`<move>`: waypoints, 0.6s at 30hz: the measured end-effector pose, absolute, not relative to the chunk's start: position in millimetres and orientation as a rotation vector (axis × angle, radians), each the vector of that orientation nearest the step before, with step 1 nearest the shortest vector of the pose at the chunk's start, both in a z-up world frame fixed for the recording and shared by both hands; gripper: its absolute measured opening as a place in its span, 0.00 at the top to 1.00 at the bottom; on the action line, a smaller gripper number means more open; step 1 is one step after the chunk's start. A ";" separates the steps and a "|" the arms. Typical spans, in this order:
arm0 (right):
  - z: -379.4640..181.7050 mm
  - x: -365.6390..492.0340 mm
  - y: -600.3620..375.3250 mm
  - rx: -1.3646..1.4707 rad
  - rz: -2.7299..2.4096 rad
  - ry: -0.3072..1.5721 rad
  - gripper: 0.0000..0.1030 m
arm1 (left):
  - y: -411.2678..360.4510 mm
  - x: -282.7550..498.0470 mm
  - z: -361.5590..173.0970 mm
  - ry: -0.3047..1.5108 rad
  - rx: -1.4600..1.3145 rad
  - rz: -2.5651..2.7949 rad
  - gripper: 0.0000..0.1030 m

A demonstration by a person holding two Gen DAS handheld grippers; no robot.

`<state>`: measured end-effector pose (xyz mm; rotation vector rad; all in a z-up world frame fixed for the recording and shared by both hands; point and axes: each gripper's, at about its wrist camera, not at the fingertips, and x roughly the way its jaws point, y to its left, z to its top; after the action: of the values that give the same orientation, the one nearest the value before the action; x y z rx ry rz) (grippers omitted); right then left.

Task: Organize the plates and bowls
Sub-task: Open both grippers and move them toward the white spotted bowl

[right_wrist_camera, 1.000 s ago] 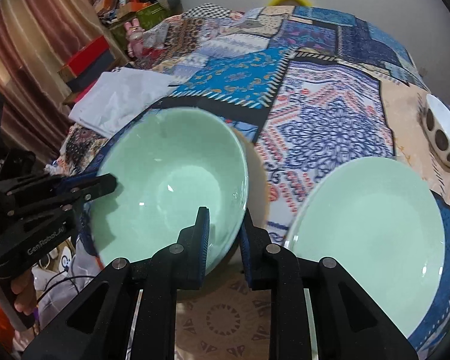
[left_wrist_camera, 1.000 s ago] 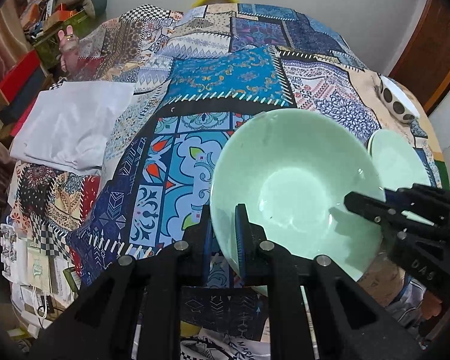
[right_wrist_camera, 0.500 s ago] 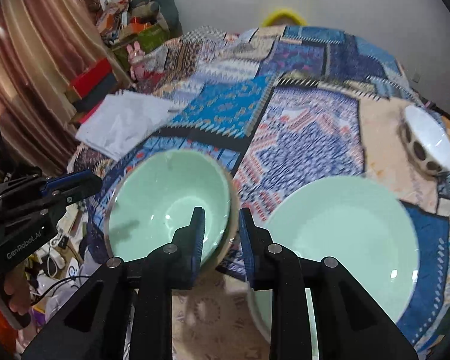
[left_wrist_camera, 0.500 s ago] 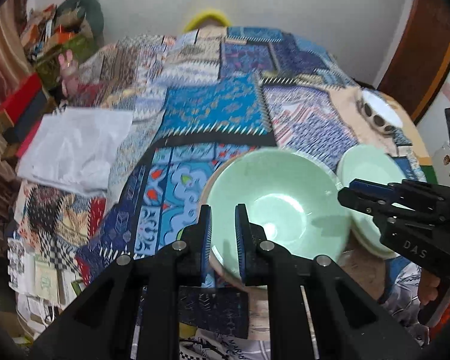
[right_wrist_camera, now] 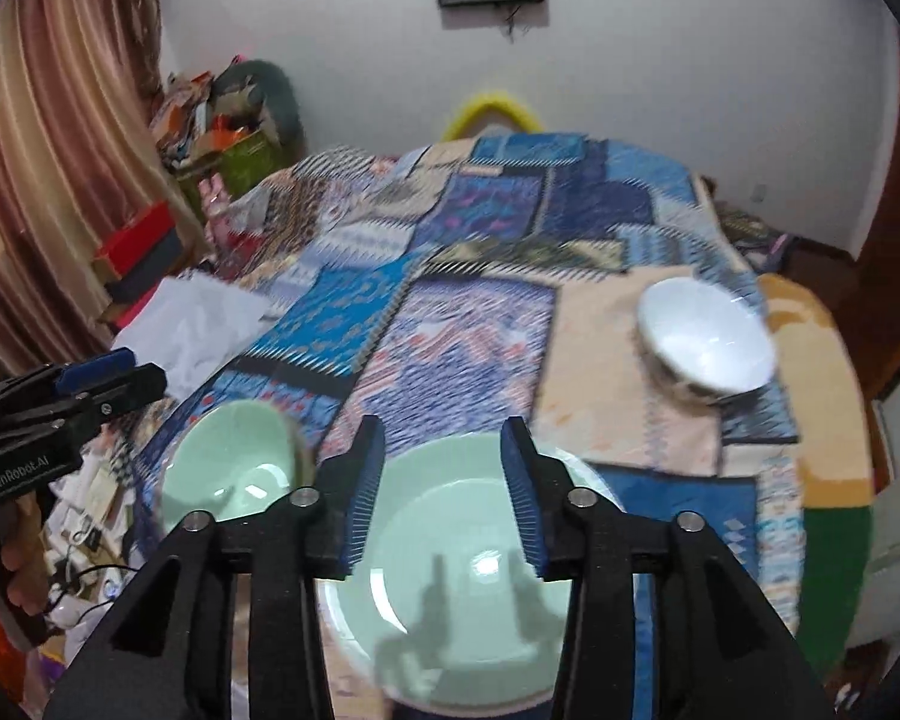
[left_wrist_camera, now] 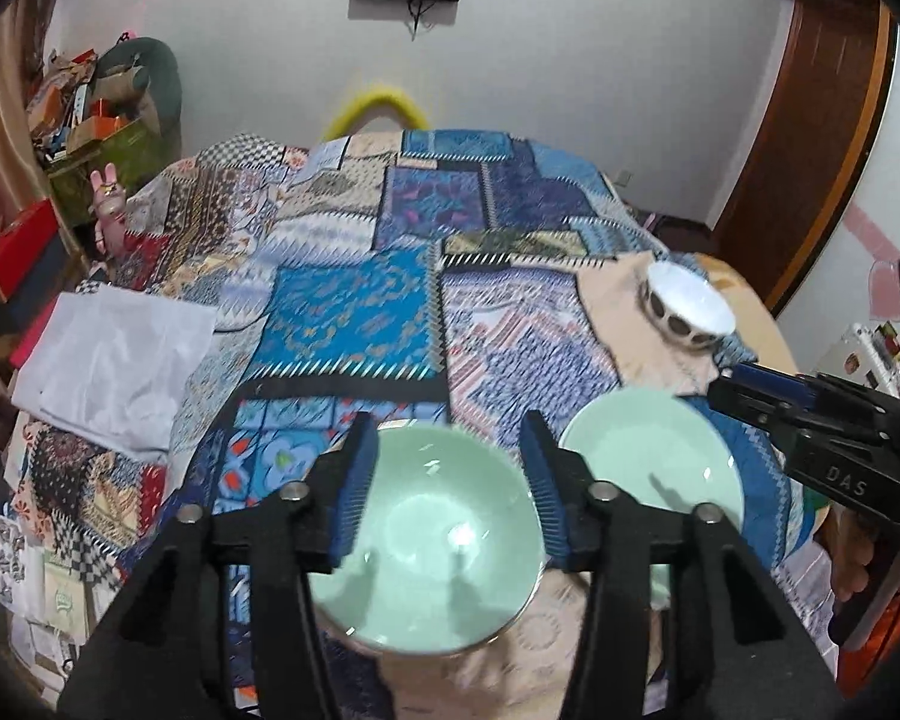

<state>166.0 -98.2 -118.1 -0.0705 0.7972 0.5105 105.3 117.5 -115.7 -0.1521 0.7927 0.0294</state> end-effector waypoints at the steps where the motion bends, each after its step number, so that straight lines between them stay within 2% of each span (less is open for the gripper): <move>1: -115.6 168.1 -104.7 -0.070 0.496 0.787 0.58 | 113.9 108.8 -113.2 0.786 -0.150 0.028 0.44; 3: -111.2 174.5 -120.1 -0.063 0.467 0.769 0.51 | 104.9 118.6 -107.1 0.768 -0.142 0.025 0.36; 7: -107.3 190.9 -146.5 -0.044 0.410 0.754 0.47 | 89.5 139.5 -98.9 0.743 -0.140 0.018 0.17; 9: -106.9 199.9 -160.7 -0.034 0.377 0.751 0.44 | 80.9 153.4 -96.8 0.735 -0.138 0.010 0.13; 18: -127.0 251.4 -210.2 0.010 0.253 0.777 0.43 | 39.4 222.5 -107.4 0.763 -0.093 -0.049 0.11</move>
<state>251.4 -210.2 -127.0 0.0102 0.7773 0.2535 222.5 39.4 -107.4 -0.0932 0.7626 -0.0490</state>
